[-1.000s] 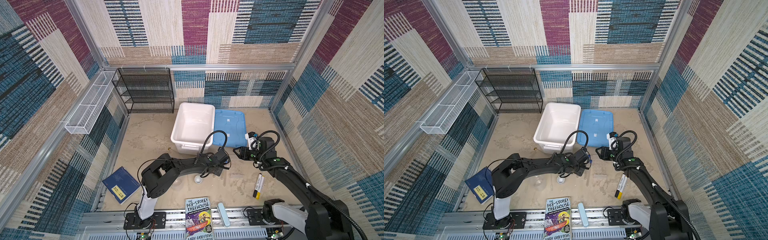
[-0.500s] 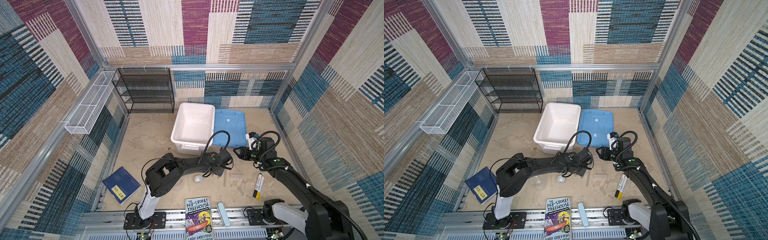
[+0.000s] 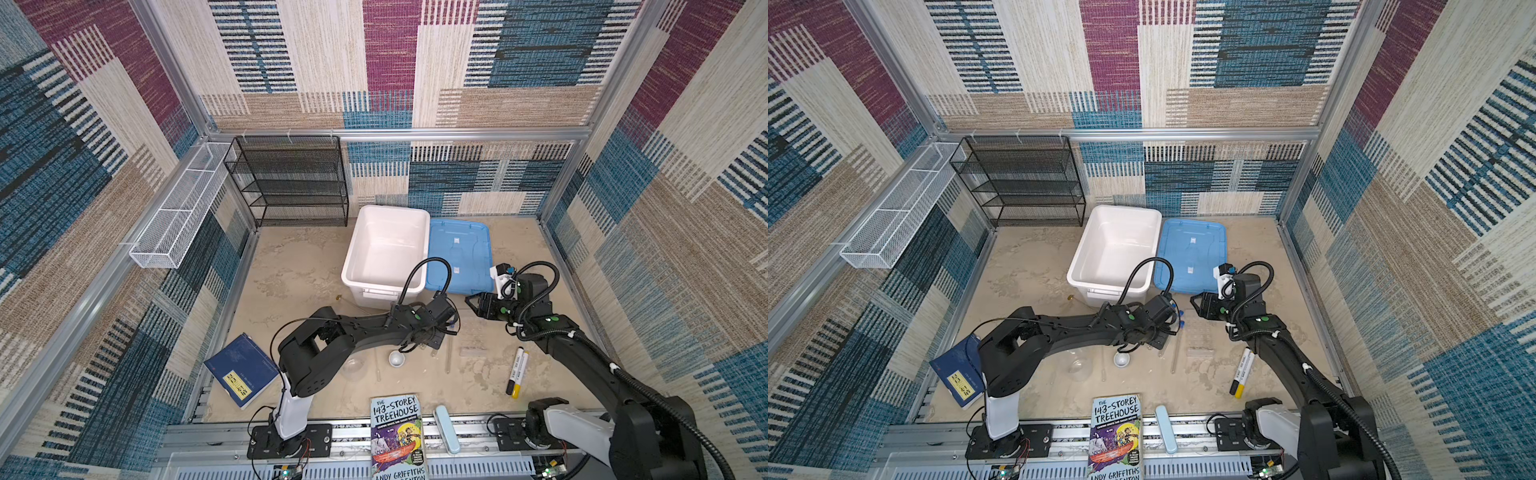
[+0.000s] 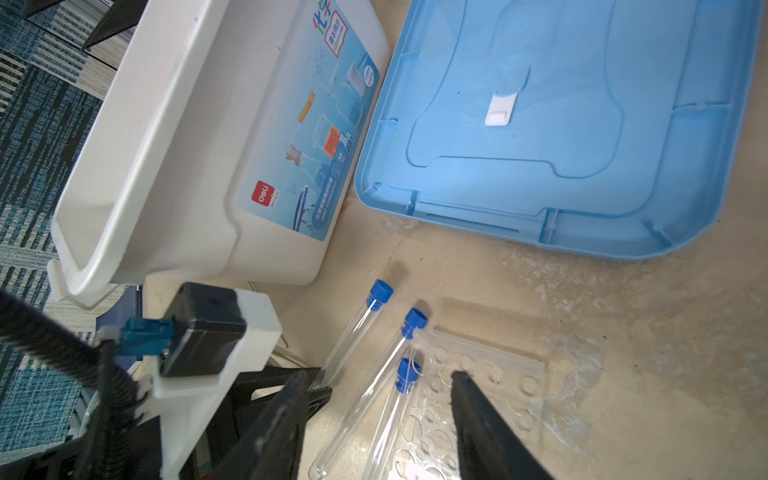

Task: Organize the chemistry lab equipment
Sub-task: 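Grasp a blue-capped test tube with the left gripper and lift it upright, then close the right gripper on the tube's blue cap above the left gripper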

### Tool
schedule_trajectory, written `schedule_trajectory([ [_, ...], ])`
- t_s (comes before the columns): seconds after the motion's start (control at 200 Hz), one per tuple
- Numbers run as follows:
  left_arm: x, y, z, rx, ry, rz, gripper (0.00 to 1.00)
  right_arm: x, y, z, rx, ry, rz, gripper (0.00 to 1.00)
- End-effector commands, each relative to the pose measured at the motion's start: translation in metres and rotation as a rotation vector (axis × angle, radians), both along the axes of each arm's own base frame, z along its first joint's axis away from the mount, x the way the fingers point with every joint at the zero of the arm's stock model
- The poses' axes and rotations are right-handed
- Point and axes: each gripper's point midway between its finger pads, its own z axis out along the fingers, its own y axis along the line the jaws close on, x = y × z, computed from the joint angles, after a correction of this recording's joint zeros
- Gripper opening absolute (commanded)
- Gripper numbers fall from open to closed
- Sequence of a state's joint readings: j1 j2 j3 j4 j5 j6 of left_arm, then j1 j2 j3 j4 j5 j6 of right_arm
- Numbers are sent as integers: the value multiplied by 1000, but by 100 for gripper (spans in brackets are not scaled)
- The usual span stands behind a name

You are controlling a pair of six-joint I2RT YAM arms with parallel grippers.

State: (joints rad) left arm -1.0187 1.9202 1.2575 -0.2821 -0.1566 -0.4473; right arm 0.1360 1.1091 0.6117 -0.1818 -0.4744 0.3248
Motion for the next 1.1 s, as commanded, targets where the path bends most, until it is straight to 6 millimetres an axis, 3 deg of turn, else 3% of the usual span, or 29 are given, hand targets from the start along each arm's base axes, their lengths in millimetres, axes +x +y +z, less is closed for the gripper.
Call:
schedule_trajectory([
  [0.0,9,-15,30,-111,-96,-39,9,7,9,22,42,-50,39,67],
  [0.105,8,-17,48,-163,-158,-85,8,12,3,31,35,-18,43,73],
  [0.3,2,-13,80,-297,-316,-166,3,11,17,73,121,-44,140,75],
  [0.381,-3,-8,88,-333,-378,-198,4,9,23,80,149,-22,179,75],
  [0.706,-7,2,94,-350,-460,-222,4,0,74,48,125,95,295,66],
  [1.097,-6,4,92,-342,-454,-211,4,-4,80,43,151,112,319,35],
])
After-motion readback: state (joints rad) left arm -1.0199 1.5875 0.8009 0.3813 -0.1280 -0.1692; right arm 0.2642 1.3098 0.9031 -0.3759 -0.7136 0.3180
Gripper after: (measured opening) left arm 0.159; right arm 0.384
